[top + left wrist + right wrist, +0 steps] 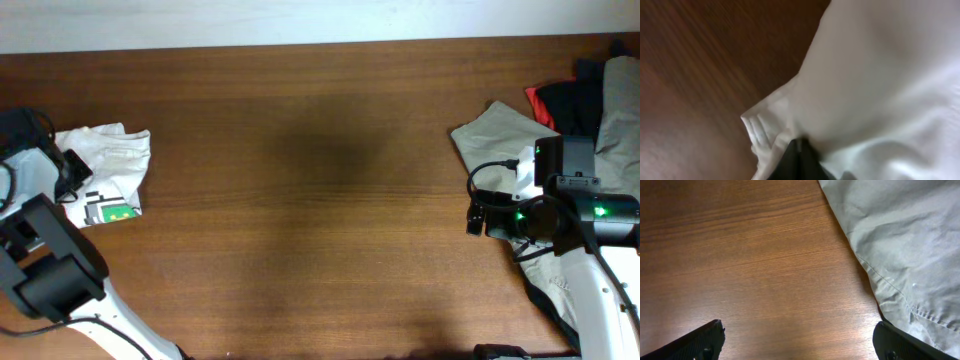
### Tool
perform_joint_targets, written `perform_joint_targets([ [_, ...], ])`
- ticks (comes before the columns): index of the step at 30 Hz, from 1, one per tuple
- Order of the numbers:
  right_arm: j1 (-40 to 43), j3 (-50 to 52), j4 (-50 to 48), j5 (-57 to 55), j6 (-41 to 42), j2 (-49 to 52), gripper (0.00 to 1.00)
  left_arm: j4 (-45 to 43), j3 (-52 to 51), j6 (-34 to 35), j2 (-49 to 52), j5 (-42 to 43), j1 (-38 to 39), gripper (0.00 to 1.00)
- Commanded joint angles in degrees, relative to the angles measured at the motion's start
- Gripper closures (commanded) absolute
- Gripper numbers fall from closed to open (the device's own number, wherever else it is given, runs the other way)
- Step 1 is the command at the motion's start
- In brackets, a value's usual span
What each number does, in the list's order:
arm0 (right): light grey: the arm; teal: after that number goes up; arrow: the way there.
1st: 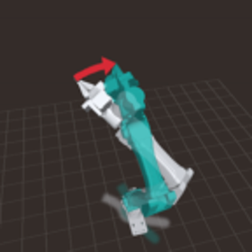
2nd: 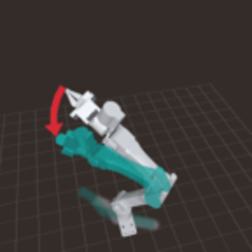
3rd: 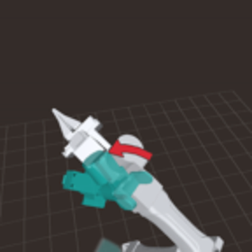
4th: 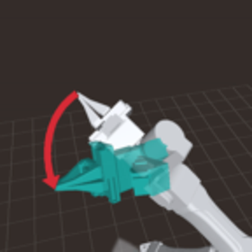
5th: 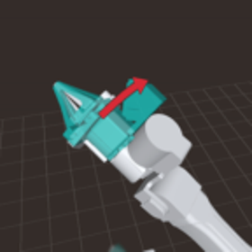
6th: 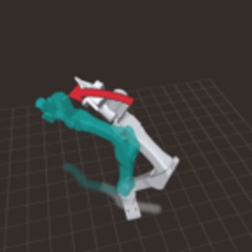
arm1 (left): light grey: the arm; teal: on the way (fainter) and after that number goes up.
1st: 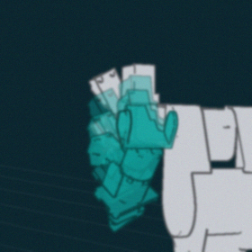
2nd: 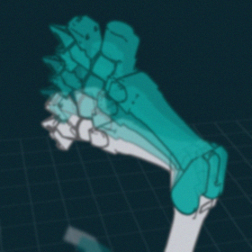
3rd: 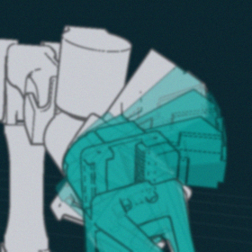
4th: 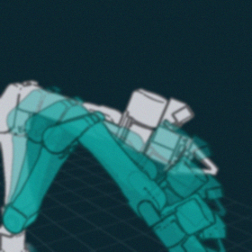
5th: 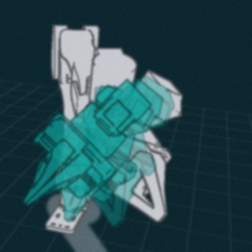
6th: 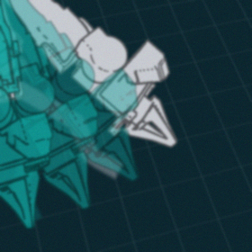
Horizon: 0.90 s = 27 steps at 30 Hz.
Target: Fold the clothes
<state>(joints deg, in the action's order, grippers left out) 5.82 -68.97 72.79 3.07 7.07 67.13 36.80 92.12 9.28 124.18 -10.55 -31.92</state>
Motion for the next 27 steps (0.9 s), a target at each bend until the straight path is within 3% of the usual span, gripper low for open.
perform_joint_targets([
  [1, 0.2, 0.1, 0.4, -0.3, -0.2, -0.1, 0.01, -1.5, -0.5, 0.3, 4.1, -6.9, -0.6, 0.66],
  [3, 0.2, 0.1, 0.5, -0.3, -0.2, -0.1, 0.01, -1.9, -0.5, 0.3, 4.3, -8.9, -1.0, 0.41],
  [4, 0.2, 0.1, 0.4, -0.3, -0.2, -0.1, 0.01, -2.0, -0.5, 0.3, 4.3, -8.8, -1.2, 0.36],
  [9, 0.2, 0.1, 0.5, -0.3, -0.2, -0.1, 0.01, 0.4, 0.8, 0.3, 1.8, -8.8, -1.2, 0.21],
  [14, 0.2, 0.1, -0.2, -0.3, -0.2, -0.1, 0.01, 1.7, 2.4, 0.3, -9.6, -6.3, -0.6, 0.14],
  [21, 0.2, 0.1, -0.2, -0.2, -0.2, -0.1, 0.01, 13.2, 2.4, 0.3, -13.6, 16.0, 6.2, 0.19],
  [27, 0.2, 0.1, -7.9, 4.0, -0.2, 1.8, 0.01, 27.0, 2.4, -3.6, -13.6, 16.4, 19.4, 0.07],
])
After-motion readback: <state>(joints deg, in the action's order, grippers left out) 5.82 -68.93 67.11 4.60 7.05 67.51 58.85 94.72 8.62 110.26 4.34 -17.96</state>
